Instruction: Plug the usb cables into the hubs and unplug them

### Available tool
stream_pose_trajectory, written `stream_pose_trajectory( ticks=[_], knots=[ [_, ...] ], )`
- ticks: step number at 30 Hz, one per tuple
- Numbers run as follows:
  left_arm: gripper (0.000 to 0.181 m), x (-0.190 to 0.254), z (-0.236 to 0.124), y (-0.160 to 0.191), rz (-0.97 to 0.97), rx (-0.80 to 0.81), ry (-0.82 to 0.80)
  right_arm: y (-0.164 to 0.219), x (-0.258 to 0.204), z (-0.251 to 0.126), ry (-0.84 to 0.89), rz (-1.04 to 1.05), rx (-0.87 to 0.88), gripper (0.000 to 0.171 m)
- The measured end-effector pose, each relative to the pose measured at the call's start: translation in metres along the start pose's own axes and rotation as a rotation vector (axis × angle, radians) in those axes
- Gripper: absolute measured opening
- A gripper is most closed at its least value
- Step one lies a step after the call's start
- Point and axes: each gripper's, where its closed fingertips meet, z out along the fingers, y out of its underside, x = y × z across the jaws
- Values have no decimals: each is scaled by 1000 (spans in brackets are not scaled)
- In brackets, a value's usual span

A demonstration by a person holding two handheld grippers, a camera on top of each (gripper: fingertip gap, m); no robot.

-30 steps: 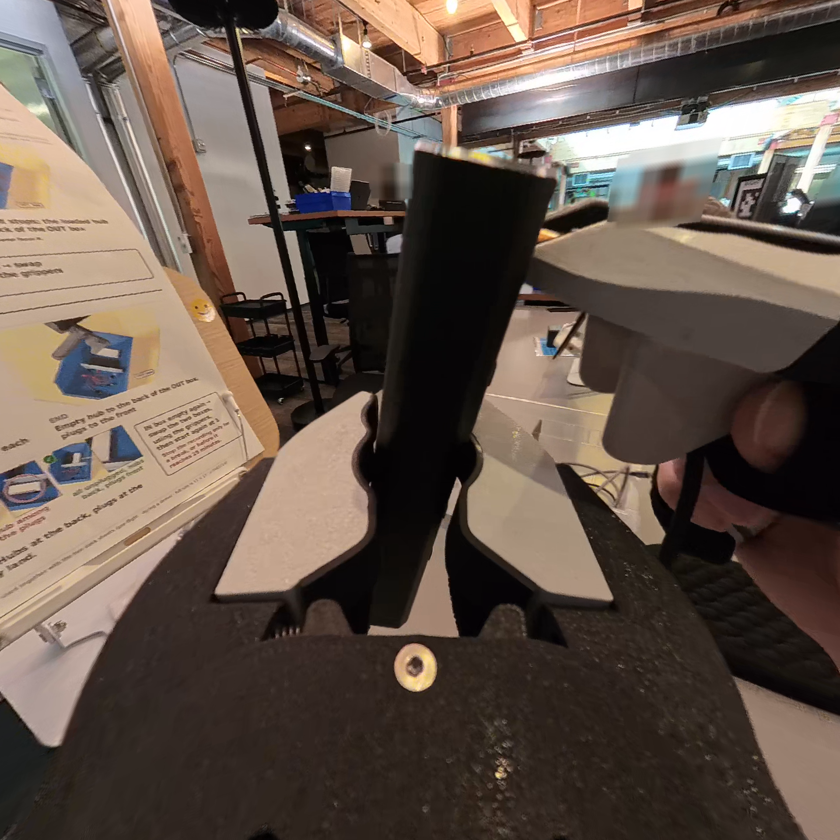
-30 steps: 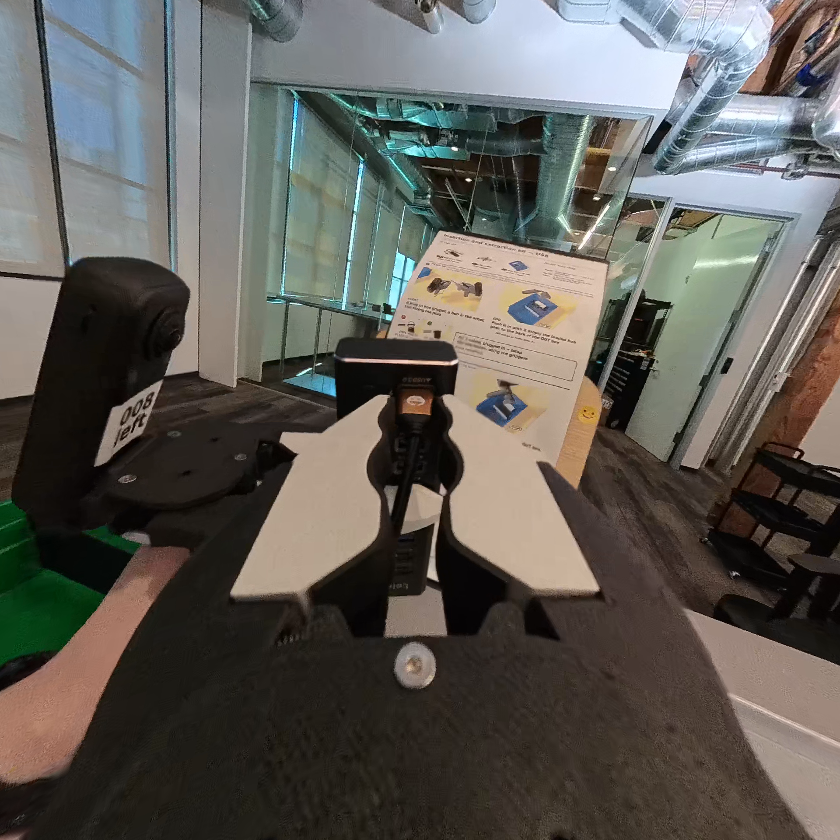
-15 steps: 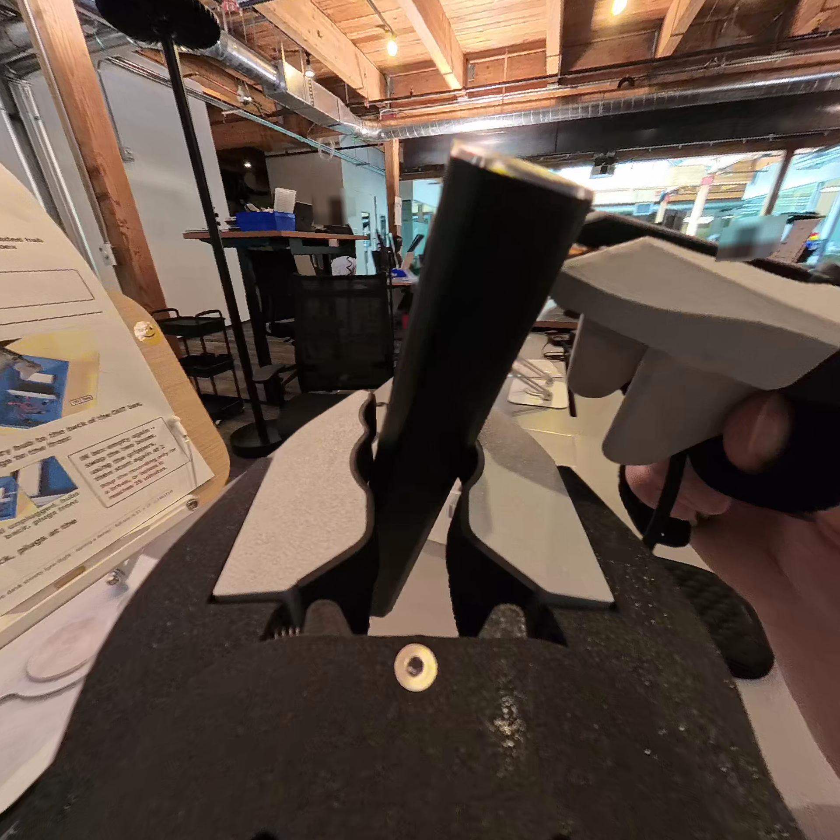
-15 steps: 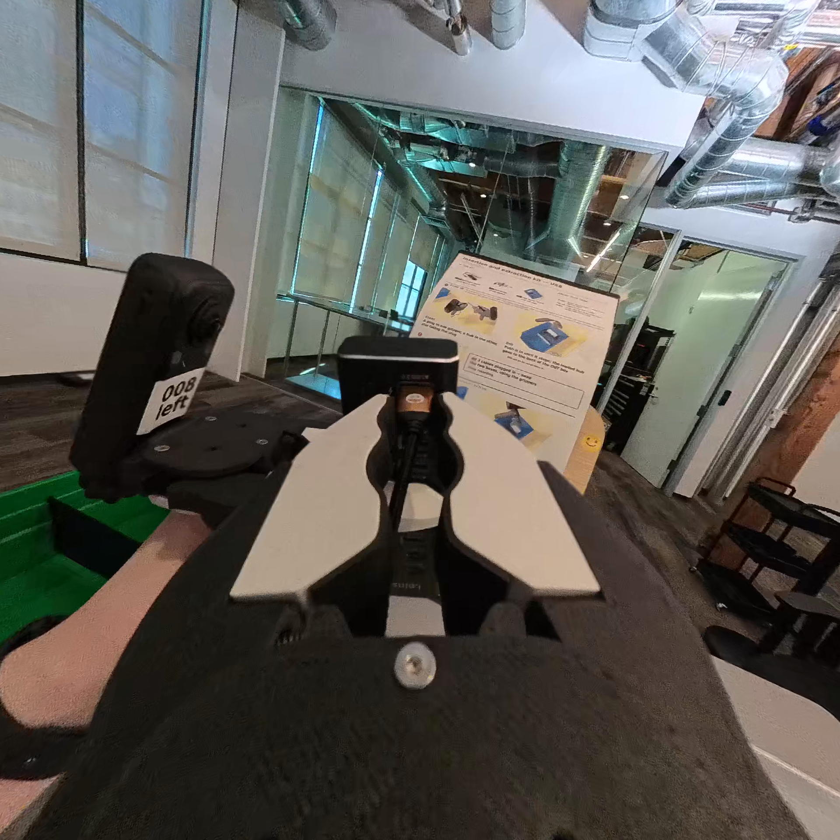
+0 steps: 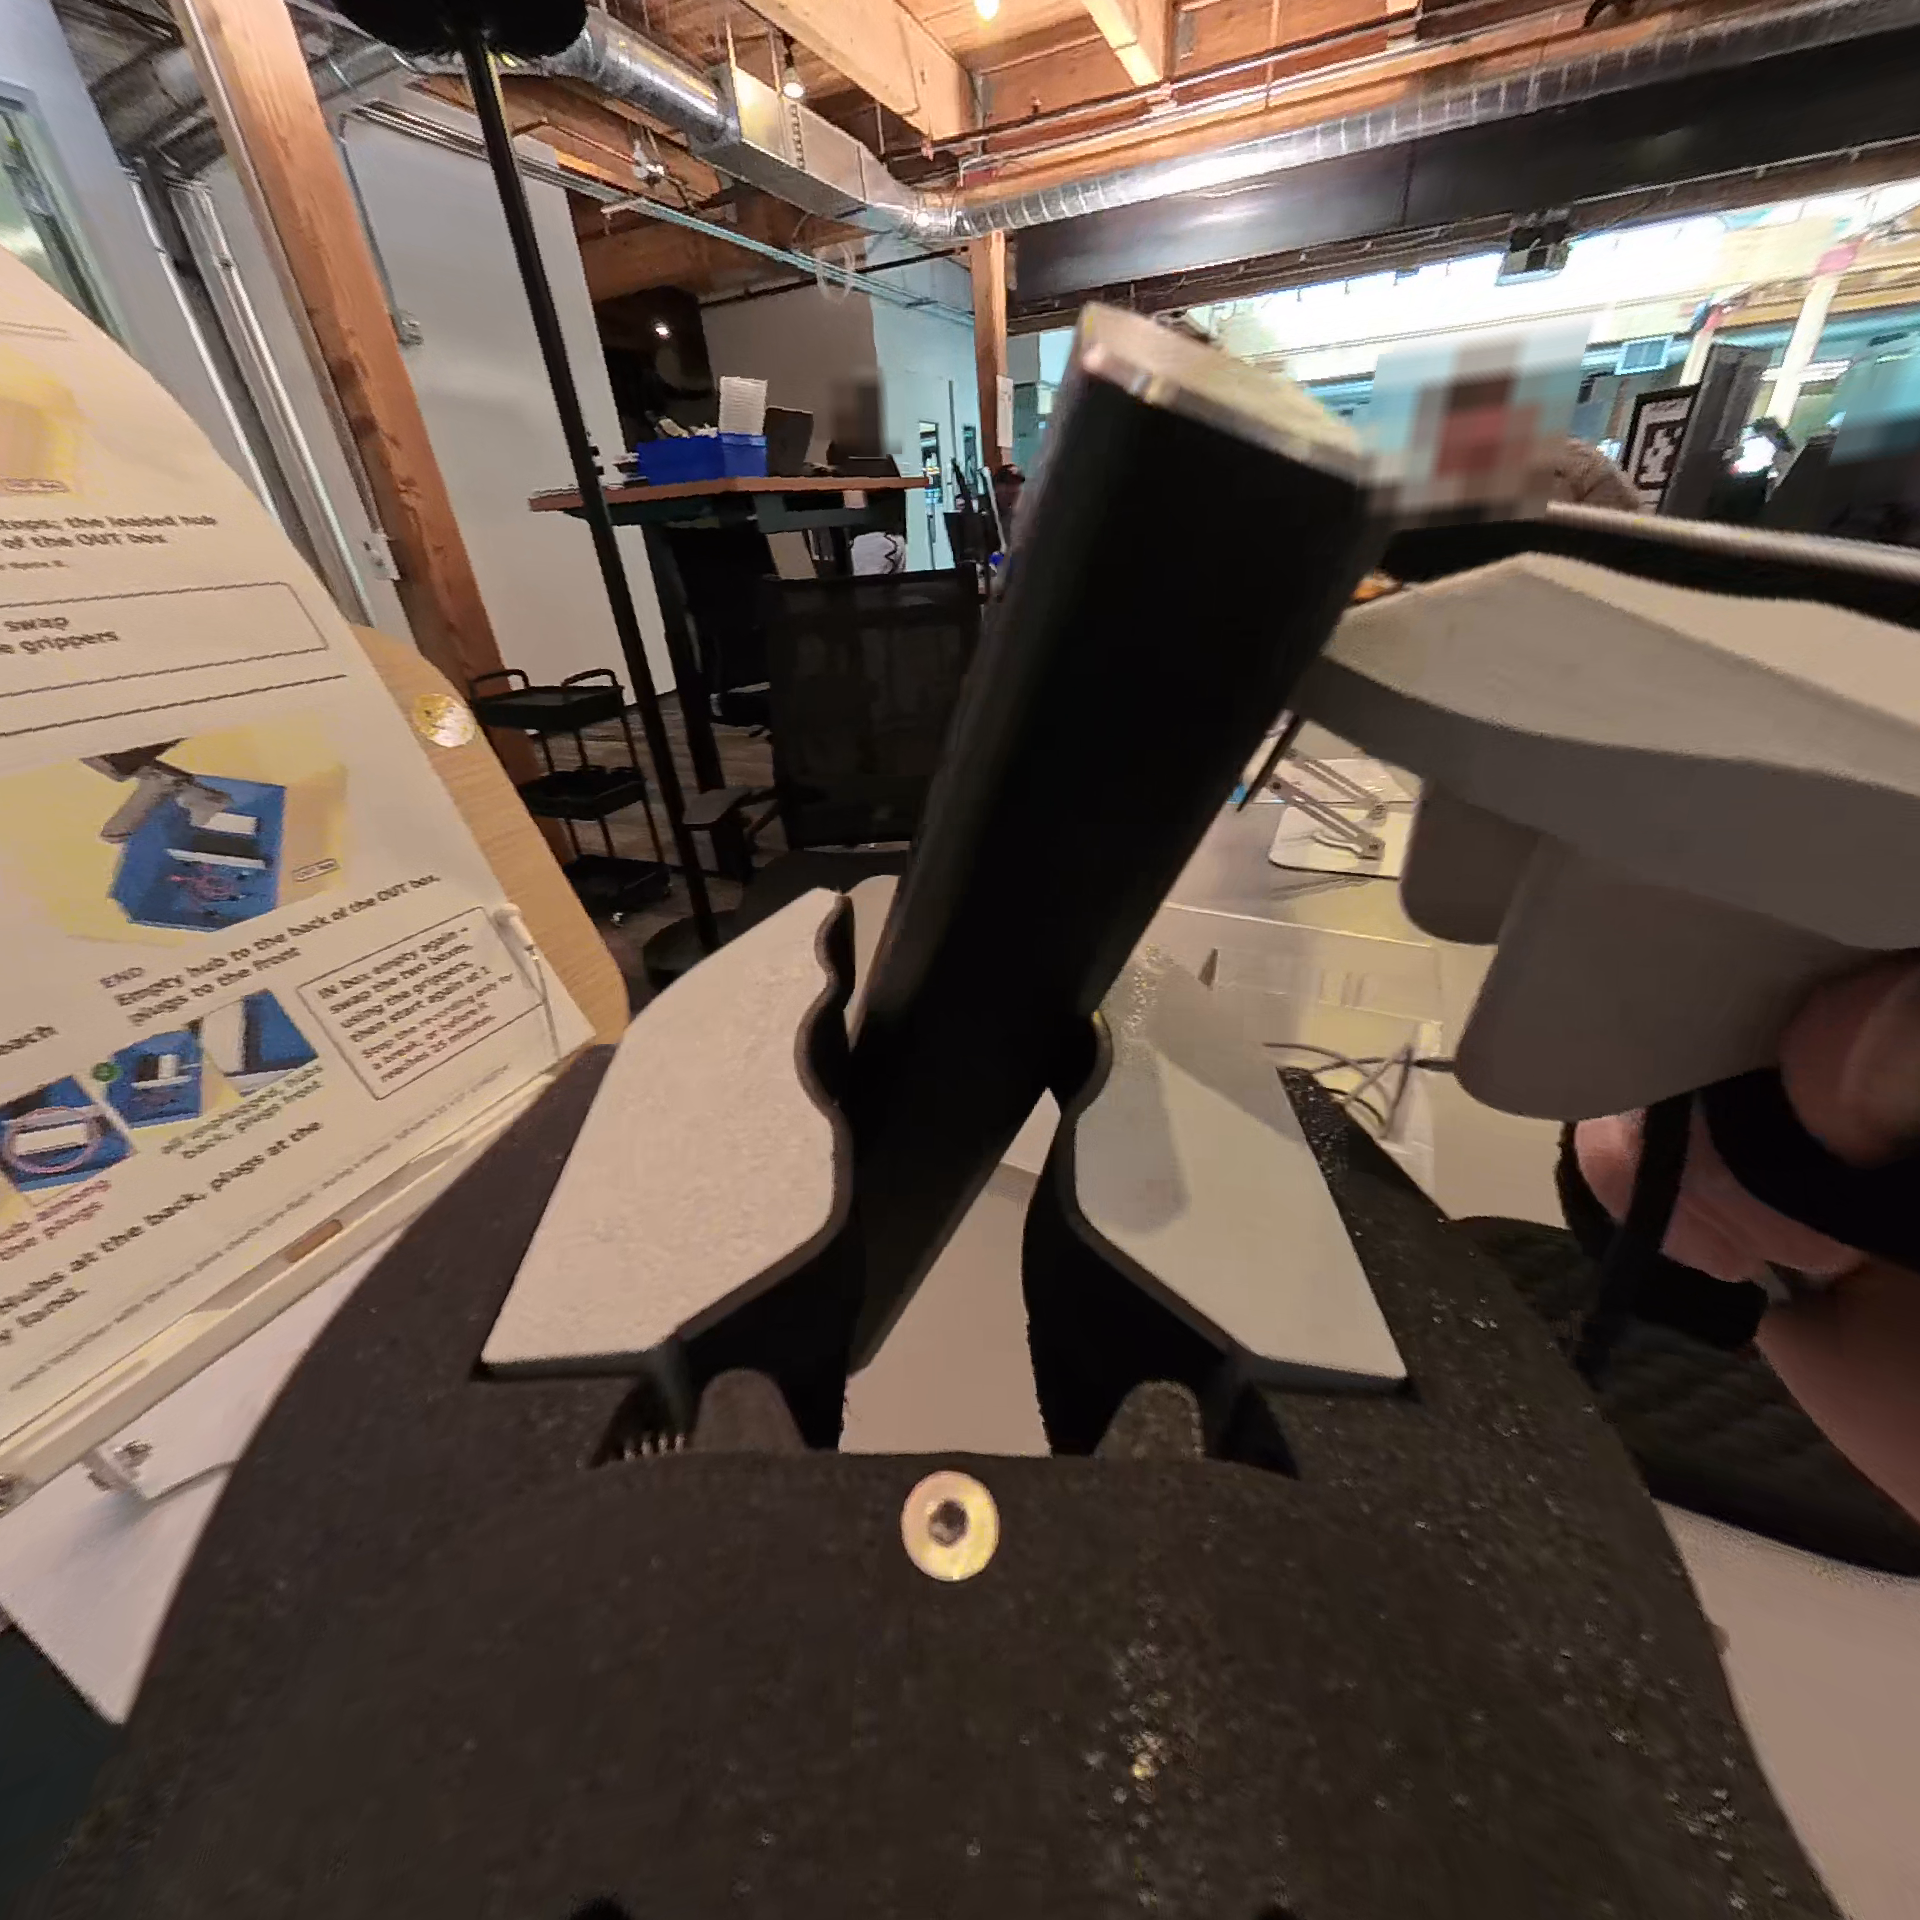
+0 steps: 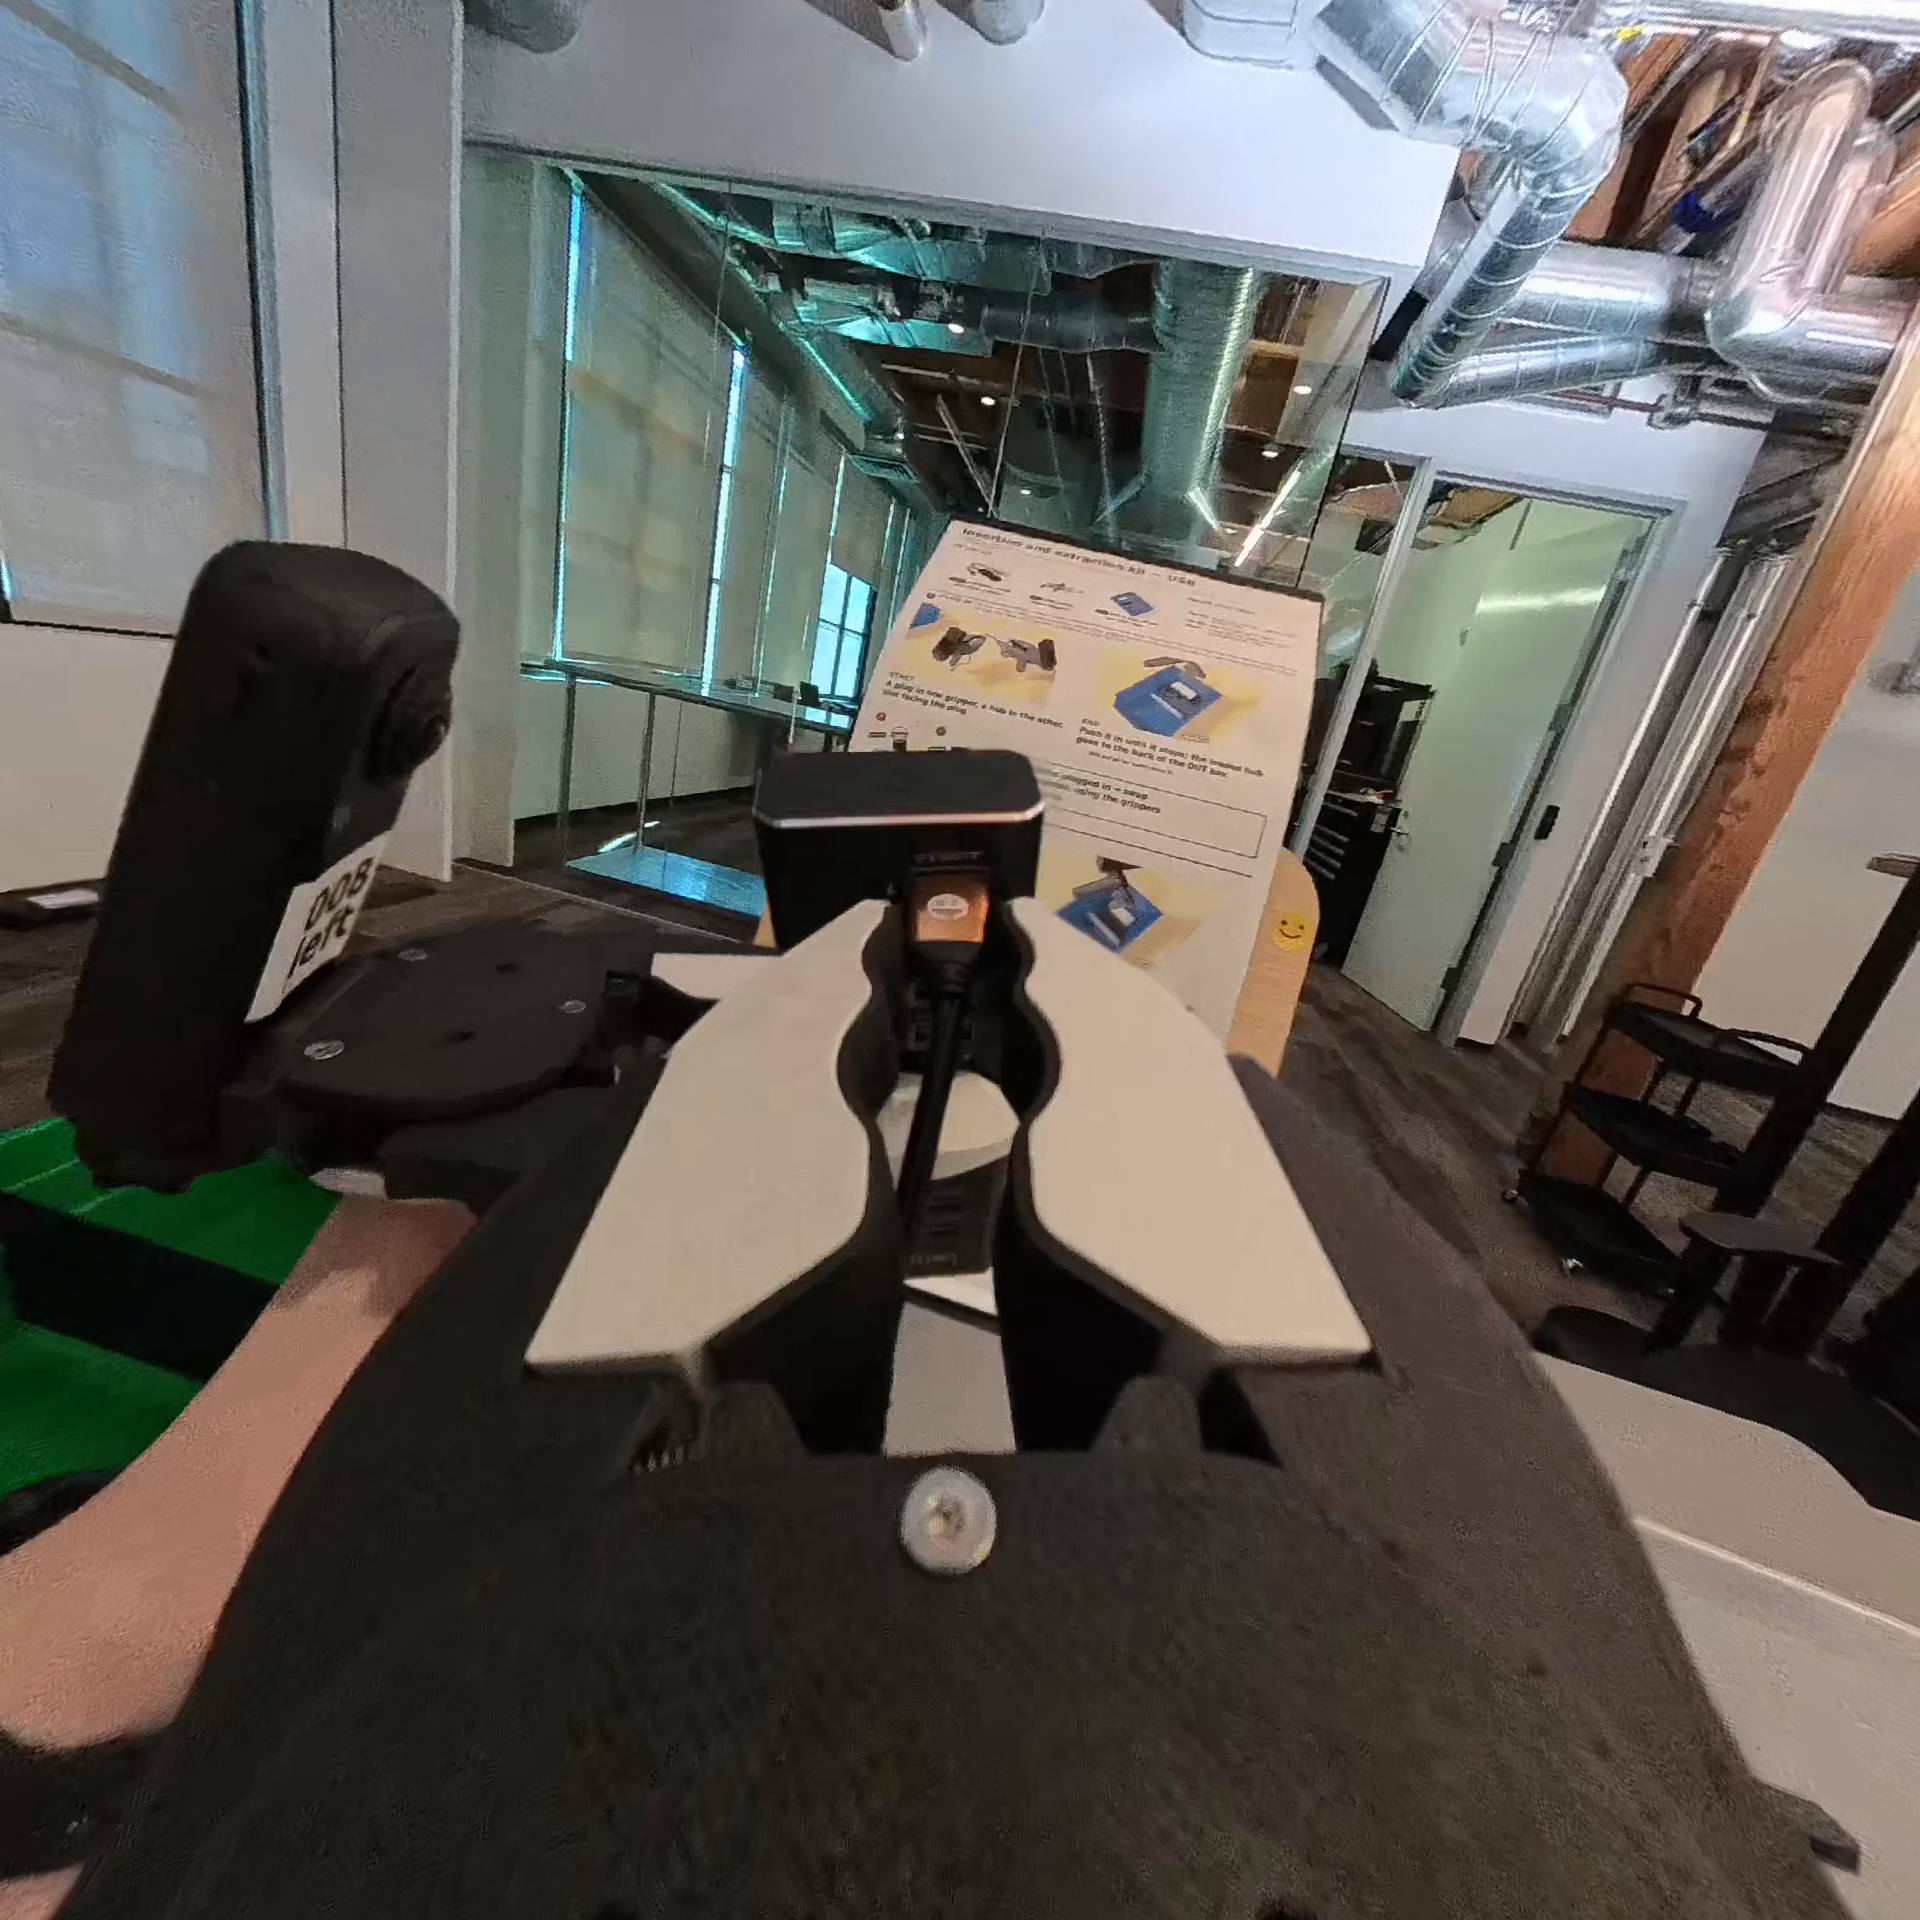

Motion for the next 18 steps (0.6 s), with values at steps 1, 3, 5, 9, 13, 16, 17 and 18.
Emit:
stream_pose_trajectory(
  ticks=[1, 3, 5, 9, 13, 16, 17, 18],
  knots=[
    [35, -2, -2, -1, 8, 4, -4, -1, -6, 0, -49, -12, 9, 17],
    [35, -5, -4, -3, 34, 10, -11, -2, -15, -1, -151, 10, 11, 17],
    [36, -4, -6, -5, 60, 8, -16, -4, -15, -5, -240, 35, 27, 17],
    [33, 15, 2, 2, 133, -49, 38, -3, -1, -13, -206, 69, 43, 17],
    [32, 29, 4, -6, 105, 6, 75, -8, 3, -22, -184, 52, 56, 17],
    [33, 35, 4, -13, 49, 77, 112, -6, 0, -22, -200, 50, 32, 17],
    [33, 35, 5, -11, 50, 72, 114, -5, -2, -22, -206, 46, 26, 17],
    [32, 34, 6, -11, 46, 78, 108, -4, -3, -22, -212, 44, 24, 17]
  ],
)
